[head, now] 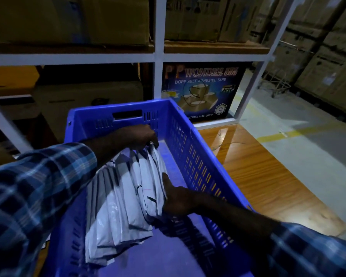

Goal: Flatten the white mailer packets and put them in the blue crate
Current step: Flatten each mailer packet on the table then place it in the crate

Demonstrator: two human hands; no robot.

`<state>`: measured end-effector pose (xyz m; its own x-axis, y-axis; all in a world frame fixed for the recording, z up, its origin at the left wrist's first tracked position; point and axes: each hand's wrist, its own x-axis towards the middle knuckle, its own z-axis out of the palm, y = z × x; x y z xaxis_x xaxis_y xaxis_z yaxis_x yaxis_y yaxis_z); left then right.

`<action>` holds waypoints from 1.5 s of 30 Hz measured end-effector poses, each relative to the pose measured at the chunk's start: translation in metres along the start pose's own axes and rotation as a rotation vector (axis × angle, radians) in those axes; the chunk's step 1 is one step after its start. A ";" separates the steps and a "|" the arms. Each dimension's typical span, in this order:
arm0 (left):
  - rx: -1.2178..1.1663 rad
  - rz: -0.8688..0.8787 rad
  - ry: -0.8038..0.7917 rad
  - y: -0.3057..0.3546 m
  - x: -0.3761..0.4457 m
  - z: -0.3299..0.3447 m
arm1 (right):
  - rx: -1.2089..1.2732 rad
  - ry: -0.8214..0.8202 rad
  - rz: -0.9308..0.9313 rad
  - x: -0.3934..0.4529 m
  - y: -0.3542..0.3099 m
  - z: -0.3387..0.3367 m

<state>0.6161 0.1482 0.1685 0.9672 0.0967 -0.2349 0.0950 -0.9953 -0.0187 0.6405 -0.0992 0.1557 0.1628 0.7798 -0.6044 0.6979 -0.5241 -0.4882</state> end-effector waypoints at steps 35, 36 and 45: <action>-0.293 -0.160 0.753 0.074 -0.174 -0.073 | 0.305 0.810 -0.236 -0.085 -0.071 -0.058; -0.303 -0.163 0.815 0.082 -0.194 -0.072 | 0.306 0.822 -0.275 -0.089 -0.081 -0.052; -0.342 -0.583 0.975 0.133 -0.366 -0.003 | 0.276 0.793 -0.552 -0.127 -0.186 0.036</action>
<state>0.2760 -0.0198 0.2551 0.5146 0.6445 0.5655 0.4953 -0.7618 0.4175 0.4652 -0.1130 0.3007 0.3529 0.8879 0.2950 0.6463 -0.0033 -0.7631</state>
